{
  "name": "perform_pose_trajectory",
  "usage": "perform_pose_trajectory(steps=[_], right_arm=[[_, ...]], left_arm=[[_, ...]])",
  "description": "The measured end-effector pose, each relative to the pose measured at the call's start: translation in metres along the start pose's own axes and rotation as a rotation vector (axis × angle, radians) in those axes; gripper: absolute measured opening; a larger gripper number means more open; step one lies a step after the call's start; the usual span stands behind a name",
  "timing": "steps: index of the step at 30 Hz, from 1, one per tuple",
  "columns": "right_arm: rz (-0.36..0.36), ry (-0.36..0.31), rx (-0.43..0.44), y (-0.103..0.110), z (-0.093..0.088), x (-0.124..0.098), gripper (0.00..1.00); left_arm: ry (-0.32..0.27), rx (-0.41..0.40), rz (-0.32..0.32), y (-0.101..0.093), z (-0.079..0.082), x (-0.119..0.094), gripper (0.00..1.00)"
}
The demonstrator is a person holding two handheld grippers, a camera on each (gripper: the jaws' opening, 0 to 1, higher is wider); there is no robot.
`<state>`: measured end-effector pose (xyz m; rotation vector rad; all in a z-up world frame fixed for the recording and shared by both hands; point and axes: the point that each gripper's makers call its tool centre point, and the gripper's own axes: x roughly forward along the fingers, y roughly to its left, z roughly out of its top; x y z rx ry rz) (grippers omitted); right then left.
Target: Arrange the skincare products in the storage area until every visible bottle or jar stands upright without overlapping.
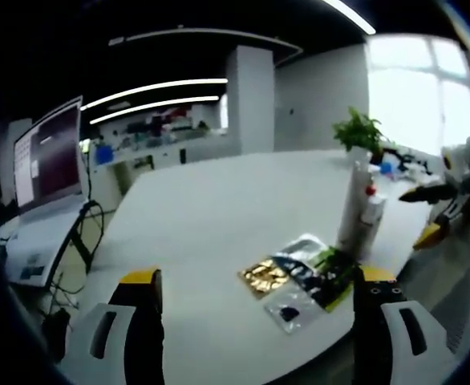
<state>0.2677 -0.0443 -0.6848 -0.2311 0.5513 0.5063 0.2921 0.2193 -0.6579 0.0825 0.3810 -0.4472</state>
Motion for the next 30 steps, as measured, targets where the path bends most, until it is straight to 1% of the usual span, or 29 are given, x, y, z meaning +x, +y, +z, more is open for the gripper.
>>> perform_pose_trajectory(steps=[2, 4, 8, 18, 30], right_arm=[[-0.006, -0.011, 0.003, -0.0010, 0.0017, -0.0004, 0.99], [-0.010, -0.018, 0.004, -0.0020, 0.0026, -0.0009, 0.99], [-0.012, -0.026, 0.003, -0.0023, 0.0035, -0.0013, 0.99], [-0.009, -0.021, -0.005, -0.0016, 0.0027, -0.0001, 0.99], [-0.026, -0.027, -0.012, -0.0040, 0.0032, 0.0005, 0.99]], left_arm=[[0.015, 0.013, -0.008, -0.0024, -0.0025, 0.0008, 0.97], [0.017, 0.017, -0.012, -0.0035, -0.0030, 0.0010, 0.97], [0.006, 0.000, -0.012, -0.0027, -0.0011, 0.0003, 0.97], [0.012, 0.010, -0.003, -0.0016, -0.0020, 0.0011, 0.97], [0.032, 0.034, -0.013, -0.0044, -0.0056, 0.0023, 0.97]])
